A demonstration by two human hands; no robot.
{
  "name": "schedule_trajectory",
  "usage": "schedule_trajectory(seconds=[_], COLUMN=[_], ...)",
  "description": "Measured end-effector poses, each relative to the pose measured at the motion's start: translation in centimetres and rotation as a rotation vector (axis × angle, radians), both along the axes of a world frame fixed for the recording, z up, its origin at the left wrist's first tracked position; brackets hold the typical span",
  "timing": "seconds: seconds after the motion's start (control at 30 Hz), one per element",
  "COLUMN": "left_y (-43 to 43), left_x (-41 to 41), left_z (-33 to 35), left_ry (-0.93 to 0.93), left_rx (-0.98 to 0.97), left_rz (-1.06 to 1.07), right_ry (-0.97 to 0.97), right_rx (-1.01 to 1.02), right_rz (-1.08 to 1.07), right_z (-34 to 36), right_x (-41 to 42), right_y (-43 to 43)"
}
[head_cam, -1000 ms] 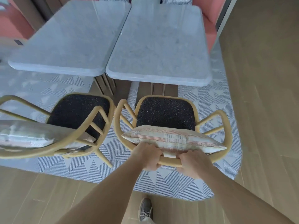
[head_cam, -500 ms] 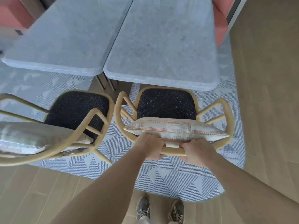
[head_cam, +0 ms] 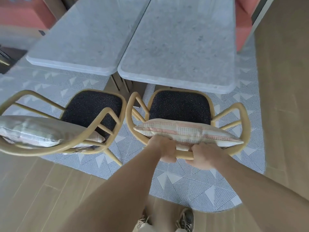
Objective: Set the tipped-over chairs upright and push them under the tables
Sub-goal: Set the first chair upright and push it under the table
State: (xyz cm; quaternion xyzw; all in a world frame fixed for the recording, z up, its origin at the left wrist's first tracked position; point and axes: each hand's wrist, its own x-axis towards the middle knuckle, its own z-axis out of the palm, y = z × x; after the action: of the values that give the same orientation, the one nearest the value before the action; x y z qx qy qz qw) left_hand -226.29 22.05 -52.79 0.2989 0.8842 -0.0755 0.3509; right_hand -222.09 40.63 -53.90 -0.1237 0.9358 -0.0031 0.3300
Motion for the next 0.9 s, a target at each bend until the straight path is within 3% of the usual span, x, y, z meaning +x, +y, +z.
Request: schedule_trajectory(seconds=[0.27,0.47,0.9], left_y=[-3.0,-7.5,-10.2], left_x=[5.7,10.7,10.6], left_z=[-0.7,-1.0,-1.1], left_ry=[-0.018,-0.035,0.058], left_rx=[0.141,0.105,0.123], left_rz=[-0.018,-0.095,-0.170], right_ry=[-0.022,-0.001,0.062], right_rx=[0.030,0.041,0.044], right_rz=[-0.008,0.009,-0.004], right_z=[0.7,0.3,0.1], right_x=[6.2,12.1,12.6], right_y=[-2.7,-7.0,-9.7])
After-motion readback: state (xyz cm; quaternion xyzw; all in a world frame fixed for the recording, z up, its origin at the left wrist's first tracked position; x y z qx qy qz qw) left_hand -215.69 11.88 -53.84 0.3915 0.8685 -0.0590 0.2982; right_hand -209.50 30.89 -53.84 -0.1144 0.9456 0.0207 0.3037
